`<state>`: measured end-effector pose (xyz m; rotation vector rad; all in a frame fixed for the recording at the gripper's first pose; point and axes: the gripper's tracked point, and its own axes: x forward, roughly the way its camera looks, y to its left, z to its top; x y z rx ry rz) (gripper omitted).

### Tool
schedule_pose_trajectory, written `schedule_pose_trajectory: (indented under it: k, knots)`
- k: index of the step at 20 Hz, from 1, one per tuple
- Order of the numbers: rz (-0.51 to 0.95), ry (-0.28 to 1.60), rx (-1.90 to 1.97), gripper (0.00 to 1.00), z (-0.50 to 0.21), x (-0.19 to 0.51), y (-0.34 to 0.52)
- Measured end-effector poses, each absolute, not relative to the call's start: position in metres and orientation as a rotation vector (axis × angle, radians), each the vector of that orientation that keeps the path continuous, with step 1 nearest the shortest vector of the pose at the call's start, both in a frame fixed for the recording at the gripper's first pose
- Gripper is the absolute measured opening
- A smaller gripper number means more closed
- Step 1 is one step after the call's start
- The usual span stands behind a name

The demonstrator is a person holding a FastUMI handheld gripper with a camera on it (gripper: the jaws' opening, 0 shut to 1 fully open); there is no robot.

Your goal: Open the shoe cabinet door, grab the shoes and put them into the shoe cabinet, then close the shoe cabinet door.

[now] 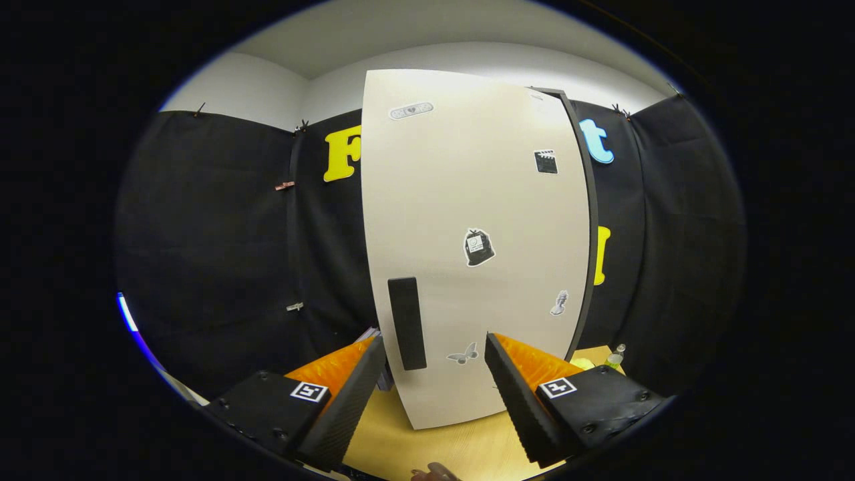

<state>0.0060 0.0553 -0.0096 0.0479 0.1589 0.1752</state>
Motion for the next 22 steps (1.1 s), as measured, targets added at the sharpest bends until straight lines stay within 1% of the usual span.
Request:
schedule_pose_trajectory:
  k: [22]
  knots:
    - [0.130,0.154,0.023,0.99,0.000,-0.006,0.049]
